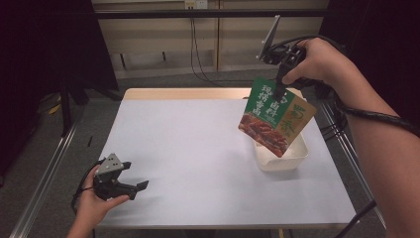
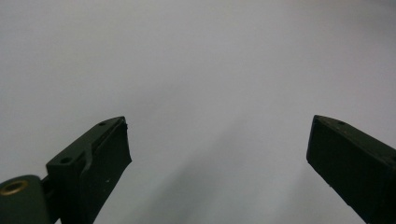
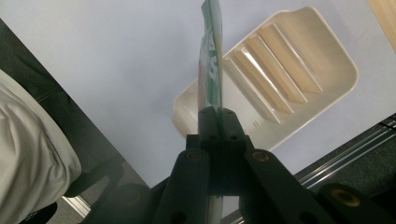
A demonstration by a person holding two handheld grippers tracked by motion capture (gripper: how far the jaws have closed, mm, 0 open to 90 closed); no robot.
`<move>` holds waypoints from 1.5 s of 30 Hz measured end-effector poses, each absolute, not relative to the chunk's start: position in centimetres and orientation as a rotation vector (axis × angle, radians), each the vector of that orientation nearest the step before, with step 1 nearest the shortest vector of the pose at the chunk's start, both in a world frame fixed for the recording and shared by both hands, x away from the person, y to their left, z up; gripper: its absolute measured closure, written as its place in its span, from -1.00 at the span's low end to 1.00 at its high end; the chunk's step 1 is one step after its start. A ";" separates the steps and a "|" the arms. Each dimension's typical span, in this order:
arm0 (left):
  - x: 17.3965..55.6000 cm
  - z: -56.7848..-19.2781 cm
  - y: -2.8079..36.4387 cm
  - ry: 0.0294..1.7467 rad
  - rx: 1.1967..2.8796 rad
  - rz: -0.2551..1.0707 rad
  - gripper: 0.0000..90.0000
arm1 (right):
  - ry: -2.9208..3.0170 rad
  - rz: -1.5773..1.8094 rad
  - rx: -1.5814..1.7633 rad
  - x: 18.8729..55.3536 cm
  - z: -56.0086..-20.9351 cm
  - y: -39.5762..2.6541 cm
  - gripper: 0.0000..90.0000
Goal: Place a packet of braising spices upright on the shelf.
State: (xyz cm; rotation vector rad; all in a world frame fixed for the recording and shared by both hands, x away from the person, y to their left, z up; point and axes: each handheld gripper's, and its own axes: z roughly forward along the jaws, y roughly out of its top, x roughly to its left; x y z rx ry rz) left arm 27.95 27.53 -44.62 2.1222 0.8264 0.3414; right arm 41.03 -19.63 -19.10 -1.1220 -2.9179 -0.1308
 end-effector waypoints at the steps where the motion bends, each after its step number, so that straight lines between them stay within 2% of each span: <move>1: 27.9 -44.7 27.5 0.827 2.115 0.342 -0.87 | -2.909 -0.127 -1.133 41.0 -19.1 -19.8 1.00; 45: 27.9 -44.5 27.4 0.827 2.118 0.361 -0.87 | -2.864 -0.099 -1.217 39.8 -20.5 -23.7 1.00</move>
